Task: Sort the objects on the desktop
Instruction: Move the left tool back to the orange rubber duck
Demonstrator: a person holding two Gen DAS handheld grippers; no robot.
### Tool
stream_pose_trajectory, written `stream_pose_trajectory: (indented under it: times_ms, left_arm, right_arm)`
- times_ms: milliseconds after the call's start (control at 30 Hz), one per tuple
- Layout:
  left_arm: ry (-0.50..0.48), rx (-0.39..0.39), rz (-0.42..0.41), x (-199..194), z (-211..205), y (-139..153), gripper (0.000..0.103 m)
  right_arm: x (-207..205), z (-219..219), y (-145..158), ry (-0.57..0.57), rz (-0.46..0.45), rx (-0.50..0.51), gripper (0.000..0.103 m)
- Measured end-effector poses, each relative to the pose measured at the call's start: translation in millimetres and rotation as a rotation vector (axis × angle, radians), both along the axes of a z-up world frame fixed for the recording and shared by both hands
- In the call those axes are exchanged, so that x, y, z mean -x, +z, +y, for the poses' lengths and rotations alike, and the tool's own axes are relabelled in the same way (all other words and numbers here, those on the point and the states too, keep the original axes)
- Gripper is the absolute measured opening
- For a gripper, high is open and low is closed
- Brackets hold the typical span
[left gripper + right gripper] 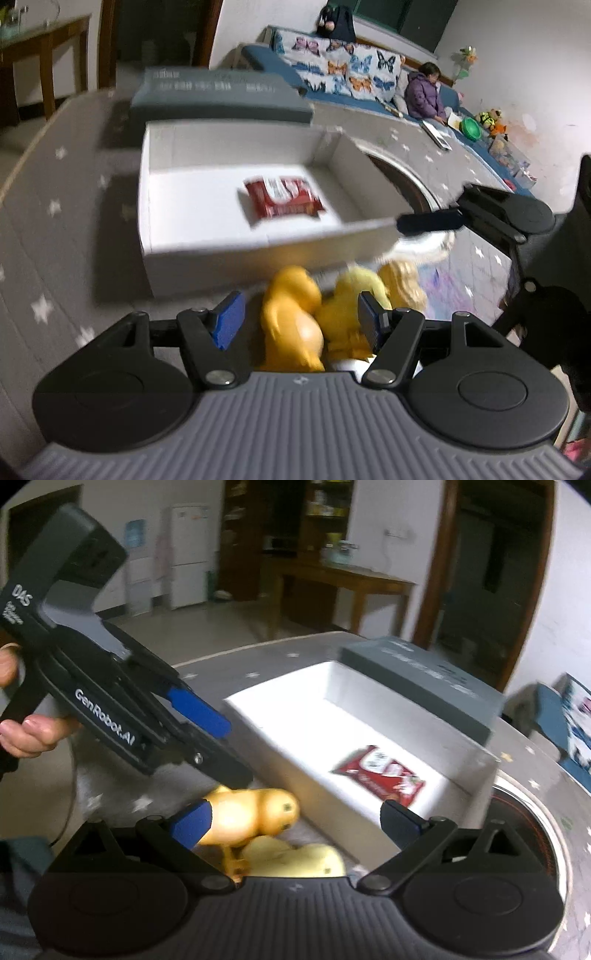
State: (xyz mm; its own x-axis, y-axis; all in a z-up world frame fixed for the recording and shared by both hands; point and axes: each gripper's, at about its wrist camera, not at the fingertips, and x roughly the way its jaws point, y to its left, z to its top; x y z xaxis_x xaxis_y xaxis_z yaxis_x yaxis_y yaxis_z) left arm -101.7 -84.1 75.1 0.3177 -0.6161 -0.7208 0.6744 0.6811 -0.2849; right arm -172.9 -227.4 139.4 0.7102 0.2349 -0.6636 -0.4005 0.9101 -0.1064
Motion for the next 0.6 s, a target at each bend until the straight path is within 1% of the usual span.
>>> stream_pose_trajectory:
  times_ms: [67,233,300,400,600]
  left_arm:
    - [0.01,-0.022,0.021,0.5,-2.6,-11.0,0.066]
    - [0.033,-0.07,0.065,-4.2,-6.5,-30.6,0.066]
    - [0.053,-0.103,0.055,-5.3,-5.6,-35.5,0.066]
    - [0.056,-0.1,0.06,-8.3,-1.7,-37.4,0.067]
    - [0.066,-0.124,0.02,-7.4,3.4,-35.0,0.067]
  right_arm:
    - [-1.9,6.6,-4.9,0.034,0.014,0.005,0.099]
    - [-12.2,15.2,-21.7,0.062,0.059,0.019,0.099]
    - [-15.2,15.9,-27.6,0.064,0.076,0.016,0.099]
    - [-18.5,15.7,-33.4,0.075,0.094,0.002,0.099]
    - [-27.8,21.8,-40.8,0.107,0.108,-0.023,0.099]
